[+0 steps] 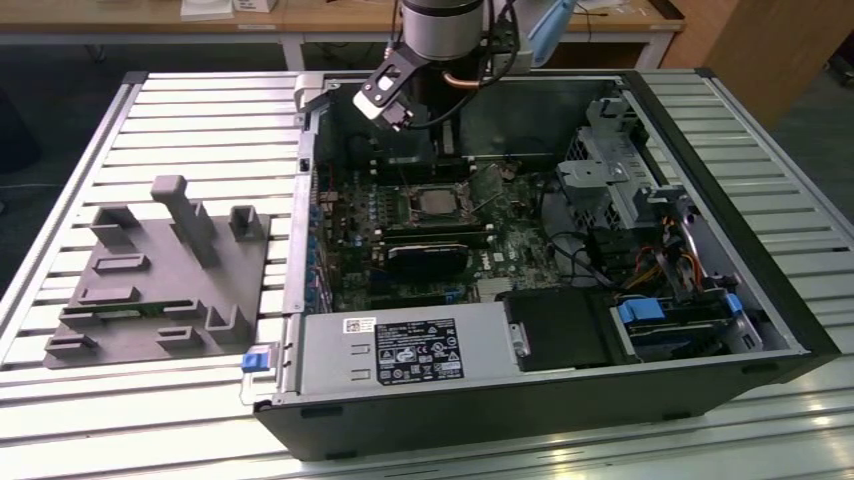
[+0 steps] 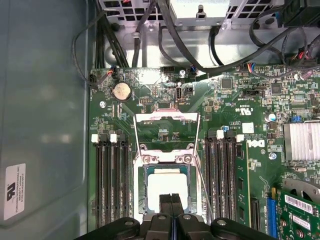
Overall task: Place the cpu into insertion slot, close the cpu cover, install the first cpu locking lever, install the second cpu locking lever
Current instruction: 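Close the cpu cover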
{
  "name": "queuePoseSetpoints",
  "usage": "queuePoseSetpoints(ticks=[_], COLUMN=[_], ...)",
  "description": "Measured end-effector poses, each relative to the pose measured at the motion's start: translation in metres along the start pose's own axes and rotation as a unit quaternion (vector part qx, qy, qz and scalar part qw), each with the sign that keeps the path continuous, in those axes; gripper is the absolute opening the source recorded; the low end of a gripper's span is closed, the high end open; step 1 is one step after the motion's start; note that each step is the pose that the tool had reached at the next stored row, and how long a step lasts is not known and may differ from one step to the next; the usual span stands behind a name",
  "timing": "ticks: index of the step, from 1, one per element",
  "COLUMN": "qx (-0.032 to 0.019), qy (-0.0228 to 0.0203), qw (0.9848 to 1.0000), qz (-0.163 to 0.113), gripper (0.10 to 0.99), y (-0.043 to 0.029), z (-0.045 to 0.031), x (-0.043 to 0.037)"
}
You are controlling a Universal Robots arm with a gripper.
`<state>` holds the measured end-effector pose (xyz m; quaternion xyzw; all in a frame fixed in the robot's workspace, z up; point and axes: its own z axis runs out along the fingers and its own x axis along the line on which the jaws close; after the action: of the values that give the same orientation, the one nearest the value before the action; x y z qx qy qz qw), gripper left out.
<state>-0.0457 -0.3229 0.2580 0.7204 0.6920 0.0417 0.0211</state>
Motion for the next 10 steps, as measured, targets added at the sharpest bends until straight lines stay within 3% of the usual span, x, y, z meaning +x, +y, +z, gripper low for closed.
queuePoseSetpoints(ticks=[10], qx=[0.0], qy=[0.0], qw=[1.0], qz=[0.0], gripper=[0.106], y=[0.0055], z=[0.0005], x=[0.0002])
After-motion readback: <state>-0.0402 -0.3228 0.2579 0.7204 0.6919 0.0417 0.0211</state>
